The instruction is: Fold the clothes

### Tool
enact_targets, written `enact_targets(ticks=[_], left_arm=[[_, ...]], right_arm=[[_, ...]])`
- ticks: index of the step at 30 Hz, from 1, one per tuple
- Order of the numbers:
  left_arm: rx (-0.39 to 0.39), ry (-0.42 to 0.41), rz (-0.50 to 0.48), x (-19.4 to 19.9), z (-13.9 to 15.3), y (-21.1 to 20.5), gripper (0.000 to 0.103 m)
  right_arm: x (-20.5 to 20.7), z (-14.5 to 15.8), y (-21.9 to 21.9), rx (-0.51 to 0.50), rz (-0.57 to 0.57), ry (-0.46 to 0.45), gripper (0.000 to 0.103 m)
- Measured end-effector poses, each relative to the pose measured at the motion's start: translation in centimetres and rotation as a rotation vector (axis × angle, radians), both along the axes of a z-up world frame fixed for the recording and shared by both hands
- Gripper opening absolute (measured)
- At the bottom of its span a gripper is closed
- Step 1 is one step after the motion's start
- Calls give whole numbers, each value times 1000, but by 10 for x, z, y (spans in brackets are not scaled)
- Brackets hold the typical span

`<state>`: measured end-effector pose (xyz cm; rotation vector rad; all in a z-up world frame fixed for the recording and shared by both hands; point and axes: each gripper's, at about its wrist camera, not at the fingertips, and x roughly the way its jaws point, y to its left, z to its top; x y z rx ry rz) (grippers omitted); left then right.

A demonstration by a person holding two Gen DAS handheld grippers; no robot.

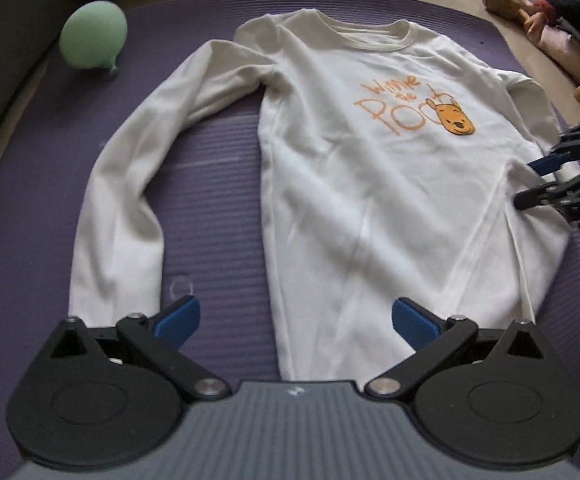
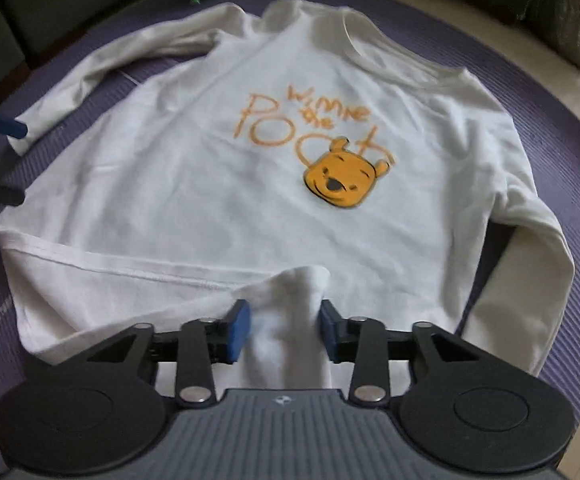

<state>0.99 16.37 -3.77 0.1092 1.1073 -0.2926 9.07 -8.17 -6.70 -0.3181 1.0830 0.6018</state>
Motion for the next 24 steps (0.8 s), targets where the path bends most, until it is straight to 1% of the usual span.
enact_targets(ticks=[2,5,8,11,13,14,16,17,18,19,21,24], left_arm=[[0,8,-2,-10,-2,3,102],[20,14,-7,-17,-7,3,102],[25,25,5,-18,-13,6,102],[-2,54,17,-16,-18,9,102],[-9,64,10,-15,-19,9,102],[-13,69,6,-15,-20,9,102],[-21,82,1,-13,-22,7,102],[-23,89,-2,-13,-23,6,102],[-24,96,-8,-12,-24,6,99],[-21,102,-12,-12,-26,5,97],[-11,108,-18,-12,-28,4,92],[23,107,-33,-13,-31,0,90]], right_arm=[[-8,9,-4,26,32,2,7],[-23,28,-13,81,89,11,6],[-47,47,-20,115,215,57,5],[-69,49,-23,87,321,146,5],[-87,38,-23,7,388,227,7],[-91,32,-25,-31,394,250,12],[-94,24,-31,-61,365,267,14],[-91,23,-36,-51,331,274,18],[-89,23,-41,-37,298,276,26],[-86,24,-46,-25,270,276,29],[-81,24,-53,-4,228,272,30],[-75,24,-64,29,171,277,32]])
